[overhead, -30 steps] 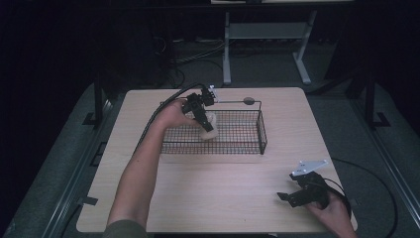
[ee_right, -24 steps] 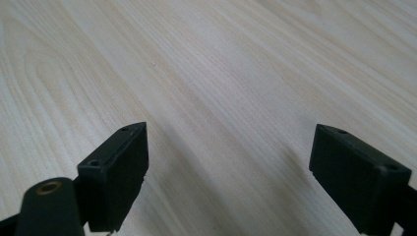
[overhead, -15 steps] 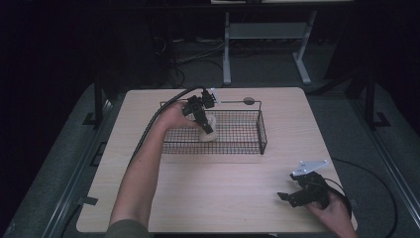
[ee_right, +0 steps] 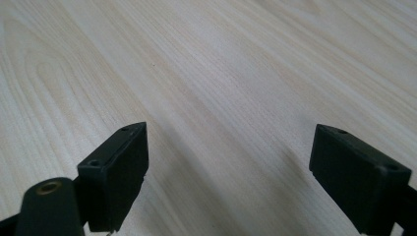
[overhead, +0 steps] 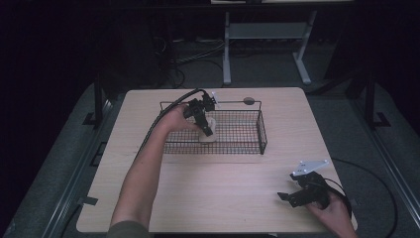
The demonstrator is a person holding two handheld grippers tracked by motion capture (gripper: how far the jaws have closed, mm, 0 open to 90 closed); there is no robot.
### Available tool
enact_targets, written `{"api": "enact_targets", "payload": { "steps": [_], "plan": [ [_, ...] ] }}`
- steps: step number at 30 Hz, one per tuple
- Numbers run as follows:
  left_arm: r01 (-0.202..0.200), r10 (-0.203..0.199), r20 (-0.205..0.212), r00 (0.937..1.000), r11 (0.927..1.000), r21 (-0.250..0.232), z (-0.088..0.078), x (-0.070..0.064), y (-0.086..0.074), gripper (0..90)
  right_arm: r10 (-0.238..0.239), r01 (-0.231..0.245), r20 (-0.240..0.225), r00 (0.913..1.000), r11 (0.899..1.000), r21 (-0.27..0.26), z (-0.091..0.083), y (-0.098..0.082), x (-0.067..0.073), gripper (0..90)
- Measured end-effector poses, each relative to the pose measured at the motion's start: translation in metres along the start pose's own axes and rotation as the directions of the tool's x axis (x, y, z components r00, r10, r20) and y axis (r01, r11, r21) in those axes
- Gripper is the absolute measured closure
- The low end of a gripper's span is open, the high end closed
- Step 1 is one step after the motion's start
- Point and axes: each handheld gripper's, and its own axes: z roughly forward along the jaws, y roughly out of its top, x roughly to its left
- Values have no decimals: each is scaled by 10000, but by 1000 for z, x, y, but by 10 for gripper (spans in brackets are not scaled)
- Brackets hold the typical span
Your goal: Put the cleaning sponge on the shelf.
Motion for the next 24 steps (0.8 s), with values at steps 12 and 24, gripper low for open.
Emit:
{"api": "enact_targets", "payload": {
  "steps": [12,24],
  "plan": [
    [74,-75,97,9999,10000,45,4,0,1,275,-35,35,11,10000,10000,-3,-1,-1,0,145],
    [114,-115,109,9999,9999,94,3,2,0,267,-42,42,28,10000,10000,-4,0,0,1,145]
  ]
}}
